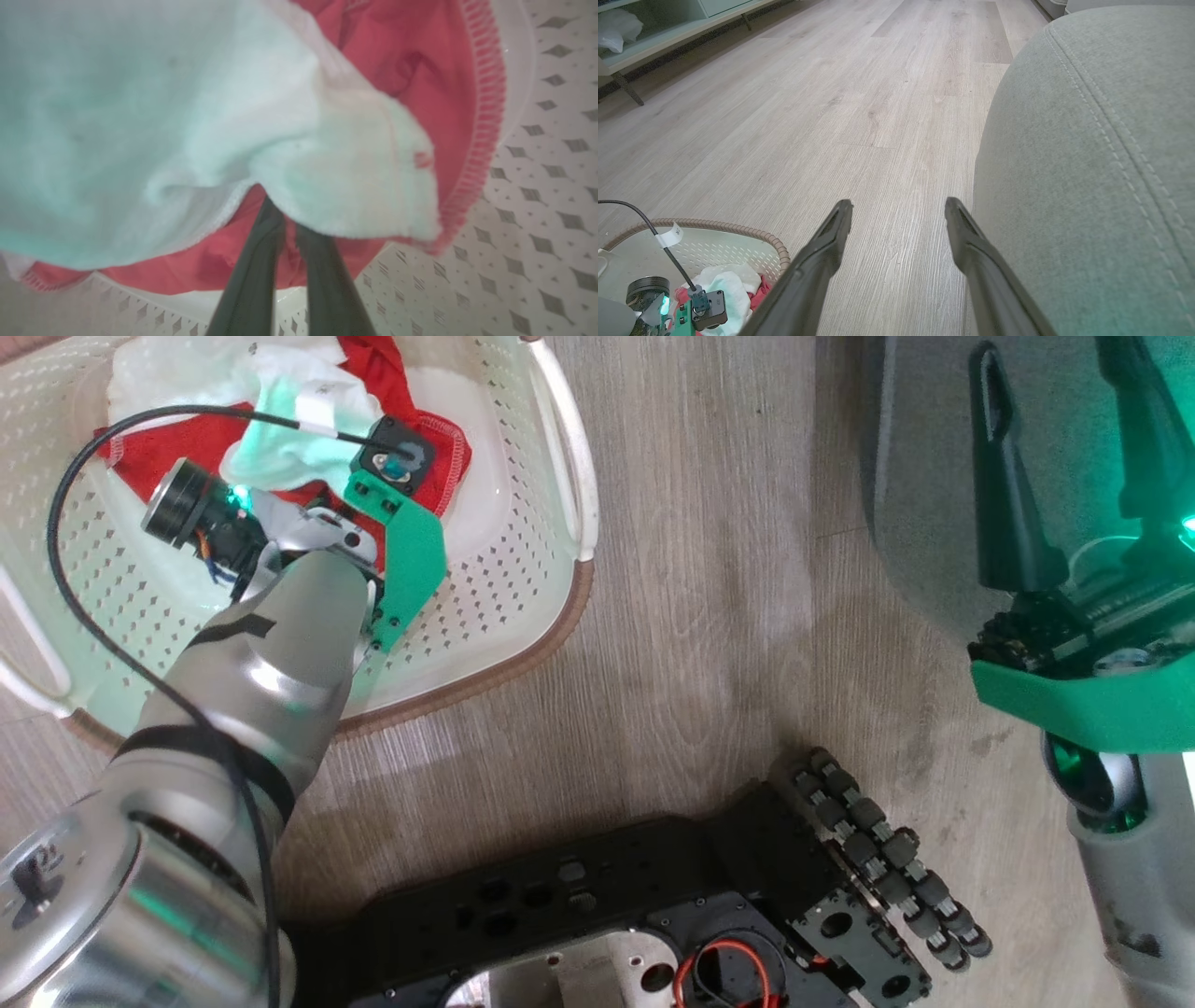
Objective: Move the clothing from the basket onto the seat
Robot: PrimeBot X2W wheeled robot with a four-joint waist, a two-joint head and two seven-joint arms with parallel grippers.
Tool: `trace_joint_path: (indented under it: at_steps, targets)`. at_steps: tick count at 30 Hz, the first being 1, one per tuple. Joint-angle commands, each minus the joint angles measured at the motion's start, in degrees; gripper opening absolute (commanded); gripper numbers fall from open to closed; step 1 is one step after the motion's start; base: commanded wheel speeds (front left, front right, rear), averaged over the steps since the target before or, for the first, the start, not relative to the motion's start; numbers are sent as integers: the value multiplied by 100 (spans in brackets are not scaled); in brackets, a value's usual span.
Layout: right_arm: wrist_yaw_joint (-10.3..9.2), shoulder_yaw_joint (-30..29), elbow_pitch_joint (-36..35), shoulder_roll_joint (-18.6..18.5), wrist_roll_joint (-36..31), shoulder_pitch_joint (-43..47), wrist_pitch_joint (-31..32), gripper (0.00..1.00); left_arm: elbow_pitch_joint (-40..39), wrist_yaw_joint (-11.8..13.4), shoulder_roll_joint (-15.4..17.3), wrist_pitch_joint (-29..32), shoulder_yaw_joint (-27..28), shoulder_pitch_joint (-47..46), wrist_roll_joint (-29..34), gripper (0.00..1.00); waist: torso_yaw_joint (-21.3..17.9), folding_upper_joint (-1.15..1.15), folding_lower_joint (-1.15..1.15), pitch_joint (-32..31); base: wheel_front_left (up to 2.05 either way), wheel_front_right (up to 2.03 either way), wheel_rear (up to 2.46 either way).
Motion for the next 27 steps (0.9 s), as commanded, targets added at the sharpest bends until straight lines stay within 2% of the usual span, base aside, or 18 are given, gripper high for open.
trace_joint_path:
  at_steps: [1,6,15,27]
  targets:
    - [-1,138,106,34,48,461,21,100,-37,22,18,-64,-1,83,-2,0,10,0,0,1,0,0,0]
    - [-1,187,174,30,33,332,21,100,-37,-9,88,-163,-24,161,-41,0,-1,0,0,-77,0,0,0]
    - [-1,249,312,80,24,2,21,100,-37,79,126,-543,28,318,-182,0,-28,0,0,-442,0,0,0]
    - [-1,225,733,119,22,121,21,100,-49,31,26,-1725,391,1111,-790,0,336,0,0,-2078,0,0,0]
